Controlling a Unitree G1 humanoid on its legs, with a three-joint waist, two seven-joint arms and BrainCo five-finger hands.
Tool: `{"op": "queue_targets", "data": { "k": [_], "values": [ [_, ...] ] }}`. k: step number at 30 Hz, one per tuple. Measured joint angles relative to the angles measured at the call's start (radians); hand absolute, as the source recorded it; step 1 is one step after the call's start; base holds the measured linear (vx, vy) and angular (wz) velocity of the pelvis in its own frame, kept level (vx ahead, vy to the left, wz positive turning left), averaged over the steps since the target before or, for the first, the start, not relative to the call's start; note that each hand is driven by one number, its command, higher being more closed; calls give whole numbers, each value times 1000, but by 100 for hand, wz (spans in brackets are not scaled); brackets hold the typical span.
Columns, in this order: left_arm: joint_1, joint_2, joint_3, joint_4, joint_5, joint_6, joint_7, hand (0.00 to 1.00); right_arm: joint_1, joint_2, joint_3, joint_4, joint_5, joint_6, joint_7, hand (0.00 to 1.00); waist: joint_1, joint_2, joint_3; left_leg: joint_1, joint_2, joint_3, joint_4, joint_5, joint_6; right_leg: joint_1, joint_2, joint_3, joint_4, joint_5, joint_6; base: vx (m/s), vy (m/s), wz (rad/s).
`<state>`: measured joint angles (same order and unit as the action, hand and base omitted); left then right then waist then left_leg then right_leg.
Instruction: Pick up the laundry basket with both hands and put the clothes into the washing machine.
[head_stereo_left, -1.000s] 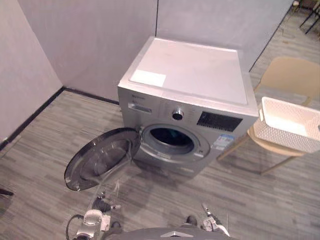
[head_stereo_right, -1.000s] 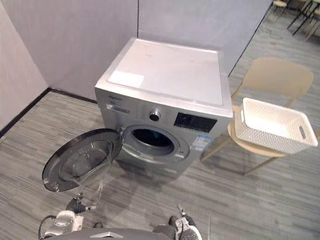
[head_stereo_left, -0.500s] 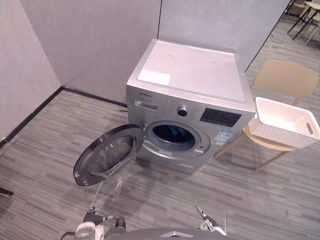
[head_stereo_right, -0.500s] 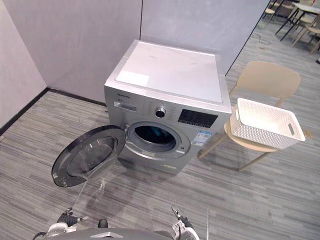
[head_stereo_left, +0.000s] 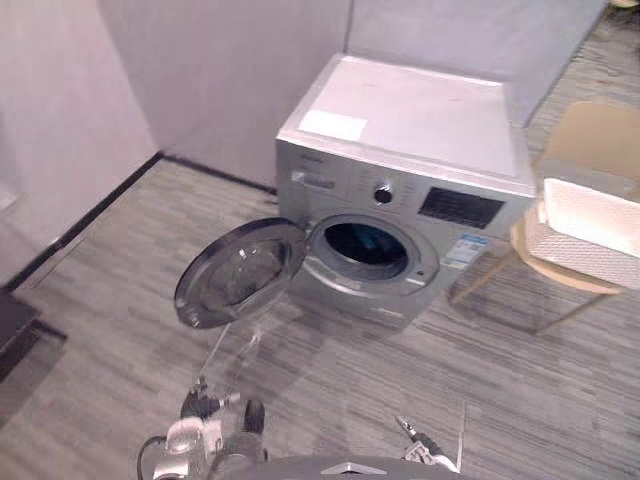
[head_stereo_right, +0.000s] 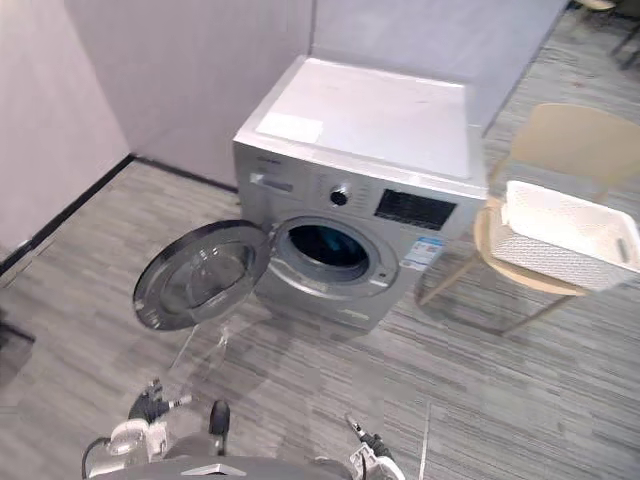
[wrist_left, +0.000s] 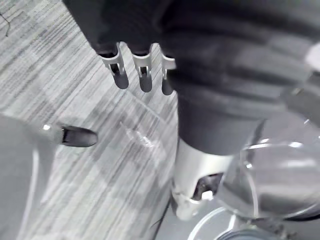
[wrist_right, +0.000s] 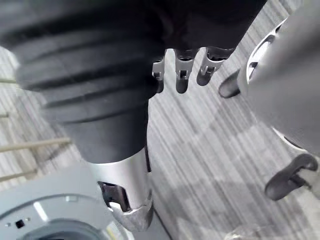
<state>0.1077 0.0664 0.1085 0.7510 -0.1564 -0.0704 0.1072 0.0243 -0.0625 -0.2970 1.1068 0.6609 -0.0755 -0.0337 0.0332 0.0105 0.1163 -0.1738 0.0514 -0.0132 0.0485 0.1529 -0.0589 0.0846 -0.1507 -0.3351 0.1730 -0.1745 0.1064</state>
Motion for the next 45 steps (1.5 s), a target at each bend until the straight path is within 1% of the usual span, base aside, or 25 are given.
{"op": "queue_targets", "data": {
  "k": [2,3,4,5,6,7,8,9,10,11,14,18,23,25,26,27,29,30,32,34,35,37,38,41,45],
  "values": [
    [45,-5,44,-149,-16,-1,11,0,-8,-11,1,-8,-1,-3,-3,0,5,23,1,-12,-4,-12,13,-5,1,-11,-6,-5,23,0,1,-106,38,12],
    [62,-6,71,-239,-17,-5,24,0,-7,-10,0,-37,-1,-4,-11,0,5,33,-5,-10,-7,-8,-18,-26,-14,-20,-22,-9,24,4,-1,-72,94,3],
    [62,-7,106,-304,-17,-13,35,0,-5,0,-1,-54,-1,-9,-16,0,10,2,2,-33,-23,26,71,-66,17,-32,-68,-11,19,24,1,-46,121,-3],
    [62,-7,121,-326,-17,-16,40,0,-6,1,0,-69,-1,-9,-19,0,12,0,2,-57,-27,31,176,-95,60,-37,-83,-4,24,33,15,-7,101,-11],
    [65,-8,154,-370,-17,-17,45,0,-4,-8,0,-83,-1,-12,-20,0,7,15,-5,-76,-2,28,331,-172,63,-35,-93,1,14,43,27,-20,86,-15],
    [66,-9,183,-412,-17,-24,61,0,4,-20,1,-94,-1,-11,-21,0,4,50,-25,-58,38,13,327,-234,13,-32,-74,5,-7,56,41,-27,99,-15],
    [65,-10,197,-432,-16,-29,68,0,10,-26,0,-99,-1,-10,-20,0,4,67,-35,-42,43,7,288,-265,-9,-32,-66,12,-20,64,44,-11,167,-18],
    [50,5,221,-450,-16,-34,77,0,13,-21,-1,-100,-1,-9,-20,0,3,59,-43,-27,25,21,242,-238,-5,-29,-73,29,-44,81,35,34,158,-17],
    [45,33,228,-487,-15,-40,93,0,14,5,0,-100,-1,-8,-18,0,1,27,-59,-7,0,37,147,-192,-3,-39,-85,38,-88,100,12,41,144,-9],
    [28,61,229,-508,-14,-47,107,0,22,27,-1,-100,-1,-9,-18,0,-4,1,-64,15,-23,35,60,-137,3,-51,-98,46,-109,116,21,31,69,2],
    [-11,76,207,-514,-14,-50,110,0,47,41,-1,-106,-1,-10,-18,0,-10,-6,-66,102,-50,27,-127,-34,14,-43,-111,44,-130,128,19,-8,49,12],
    [-15,76,191,-543,9,-60,109,0,47,44,7,-109,-22,-9,2,0,-15,-5,-67,120,-47,49,-135,-34,13,-36,-111,54,-138,127,21,-33,15,-13],
    [-30,83,183,-537,11,-64,104,0,49,36,21,-110,-79,-8,17,0,-18,-12,-69,83,-17,93,-136,-48,-1,-86,-83,92,-159,123,28,-24,-24,-22],
    [-81,111,180,-507,8,-65,104,0,47,38,23,-111,-80,-7,41,0,-18,-40,-60,25,5,110,-135,-43,-9,-152,-66,114,-166,144,33,2,-42,-29],
    [-127,152,173,-475,4,-66,104,0,41,39,27,-112,-80,-5,49,0,-17,-52,-59,-17,16,123,-135,-32,-20,-193,-54,131,-168,180,42,36,-49,-28],
    [-155,176,171,-456,4,-66,104,0,39,38,29,-113,-80,-5,49,0,-18,-64,-51,-35,25,128,-134,-24,-15,-210,-47,134,-177,199,47,40,-62,-35],
    [-313,282,171,-352,-5,-67,107,0,35,36,20,-116,-79,-4,50,0,-23,-130,-9,-89,50,136,-128,-7,-27,-257,-15,147,-207,236,38,38,-61,-24],
    [-359,313,171,-312,-18,-66,107,0,35,35,16,-119,-78,-5,49,0,-29,-148,-3,-100,59,137,-128,-4,-30,-269,-8,150,-211,245,37,7,-56,-25],
    [-554,440,165,-159,-39,-61,113,0,38,32,5,-151,-70,-9,48,0,-43,-209,20,-130,90,156,-128,-2,-33,-311,19,179,-227,293,32,-20,-38,-41],
    [-728,536,138,-31,-38,-56,125,0,35,29,-1,-171,-62,-10,49,0,-45,-239,29,-158,109,179,-127,0,-36,-355,36,207,-230,333,28,-65,-7,-50],
    [-832,588,107,27,-39,-53,130,0,35,28,-1,-188,-37,-11,48,0,-45,-243,35,-181,127,187,-127,2,-37,-385,53,225,-238,378,30,-77,11,-51],
    [-982,639,73,85,-38,-53,131,0,31,36,0,-195,-17,-13,49,0,-46,-256,65,-209,142,193,-100,-4,-34,-406,65,244,-243,418,27,-71,38,-31],
    [-1061,644,62,93,-38,-55,146,0,31,50,1,-206,7,-12,48,0,-42,-267,82,-247,157,194,-33,-37,-34,-419,71,252,-249,450,28,-75,51,-25],
    [-1118,629,36,97,-39,-59,179,0,31,65,32,-232,44,-13,49,0,-47,-268,97,-319,192,191,95,-98,-32,-441,92,269,-253,501,27,-66,65,-28],
    [-1077,481,-1,92,-20,-67,201,0,33,68,101,-254,53,-14,49,0,-45,-264,110,-380,216,171,212,-157,-34,-445,104,267,-253,502,26,-57,92,-6]
  ]
}}
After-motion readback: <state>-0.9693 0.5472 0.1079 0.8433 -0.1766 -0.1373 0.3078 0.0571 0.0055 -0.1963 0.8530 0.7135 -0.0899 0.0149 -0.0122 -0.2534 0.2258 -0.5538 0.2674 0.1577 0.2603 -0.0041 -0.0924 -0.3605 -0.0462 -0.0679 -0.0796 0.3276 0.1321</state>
